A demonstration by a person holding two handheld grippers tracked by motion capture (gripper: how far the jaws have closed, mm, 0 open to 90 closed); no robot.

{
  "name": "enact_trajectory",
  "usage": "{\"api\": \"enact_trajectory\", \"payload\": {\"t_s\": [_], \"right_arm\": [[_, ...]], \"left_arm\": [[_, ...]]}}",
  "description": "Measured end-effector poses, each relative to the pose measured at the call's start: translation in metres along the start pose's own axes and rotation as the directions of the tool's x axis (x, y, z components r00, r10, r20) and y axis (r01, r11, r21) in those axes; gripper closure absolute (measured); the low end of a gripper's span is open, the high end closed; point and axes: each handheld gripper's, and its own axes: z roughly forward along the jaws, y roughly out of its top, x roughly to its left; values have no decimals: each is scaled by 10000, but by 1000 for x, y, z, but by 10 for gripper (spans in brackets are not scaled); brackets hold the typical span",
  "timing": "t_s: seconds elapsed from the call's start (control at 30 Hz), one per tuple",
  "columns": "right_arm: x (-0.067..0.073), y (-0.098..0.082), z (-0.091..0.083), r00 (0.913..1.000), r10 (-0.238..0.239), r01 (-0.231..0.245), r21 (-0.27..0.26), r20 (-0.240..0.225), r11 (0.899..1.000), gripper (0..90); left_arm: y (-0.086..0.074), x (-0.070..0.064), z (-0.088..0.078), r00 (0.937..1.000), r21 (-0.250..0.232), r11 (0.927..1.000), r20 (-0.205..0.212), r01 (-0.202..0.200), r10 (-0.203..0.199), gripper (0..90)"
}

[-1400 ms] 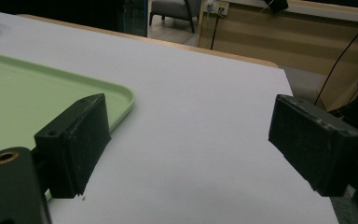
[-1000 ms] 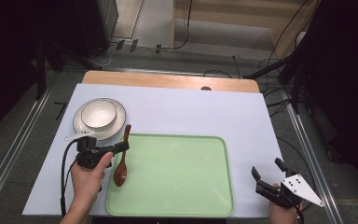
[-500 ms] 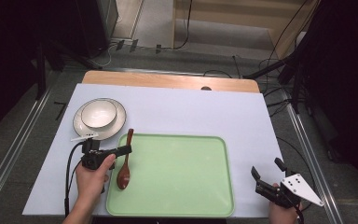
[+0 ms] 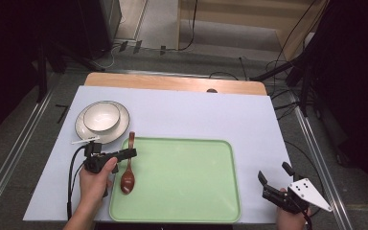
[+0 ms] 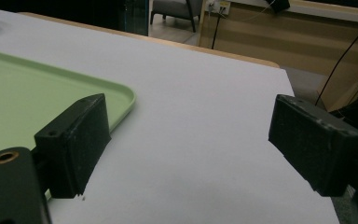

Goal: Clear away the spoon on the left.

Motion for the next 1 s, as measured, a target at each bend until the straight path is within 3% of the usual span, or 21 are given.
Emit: {"api": "enact_trajectory", "payload": {"t_s": [0.1,0.6,0.7,0.73,0.93,1.0], "right_arm": [[0,0,0,10000,-12,12,4,-3,10000,133],[0,0,0,10000,-14,14,34,-23,10000,133],[0,0,0,10000,-18,18,30,-22,10000,133],[0,0,0,10000,-15,15,32,-22,10000,133],[0,0,0,10000,-21,21,35,-29,10000,133],[0,0,1,10000,-23,23,35,-26,10000,133]], "left_arm": [[-1,0,2,9997,43,9999,-233,-94,95,584],[-2,-3,11,9951,348,9965,-620,-755,775,398],[-3,-6,13,9889,484,9923,-905,-1139,1179,380],[-3,-8,15,9843,598,9890,-1061,-1354,1412,364],[-4,-9,17,9790,676,9861,-1269,-1517,1593,328],[-4,-9,18,9731,815,9821,-1435,-1697,1800,312]]}}
